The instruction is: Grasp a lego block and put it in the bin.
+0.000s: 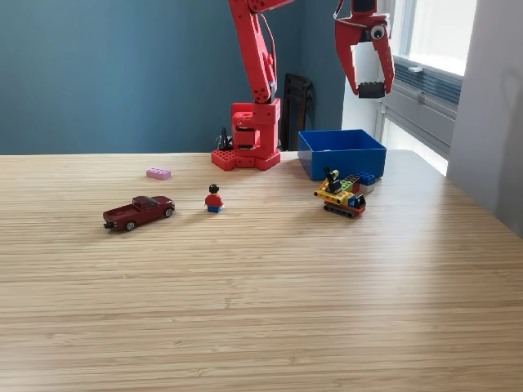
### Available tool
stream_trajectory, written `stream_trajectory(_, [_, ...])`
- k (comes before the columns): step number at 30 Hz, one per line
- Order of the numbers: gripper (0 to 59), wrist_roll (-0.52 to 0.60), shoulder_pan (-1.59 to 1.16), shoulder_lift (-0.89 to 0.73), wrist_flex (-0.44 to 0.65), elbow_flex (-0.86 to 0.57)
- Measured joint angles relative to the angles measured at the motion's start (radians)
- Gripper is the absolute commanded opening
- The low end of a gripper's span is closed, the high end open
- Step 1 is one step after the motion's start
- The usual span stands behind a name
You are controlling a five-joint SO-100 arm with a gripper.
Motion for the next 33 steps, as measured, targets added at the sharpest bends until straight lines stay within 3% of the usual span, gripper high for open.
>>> stream_trajectory(3, [0.2, 0.000, 0.000, 0.000, 0.000, 0.021])
stream_trajectory(7, [22.9, -0.011, 0.000, 0.000, 0.000, 0.058])
stream_trajectory(10, [29.1, -0.011, 0.000, 0.000, 0.000, 0.072])
stream_trajectory(24, [30.0, -0.005, -0.005, 0.000, 0.000, 0.075])
stream_trajectory(33, [32.5, -0.049, 0.331, 0.000, -0.005, -0.051])
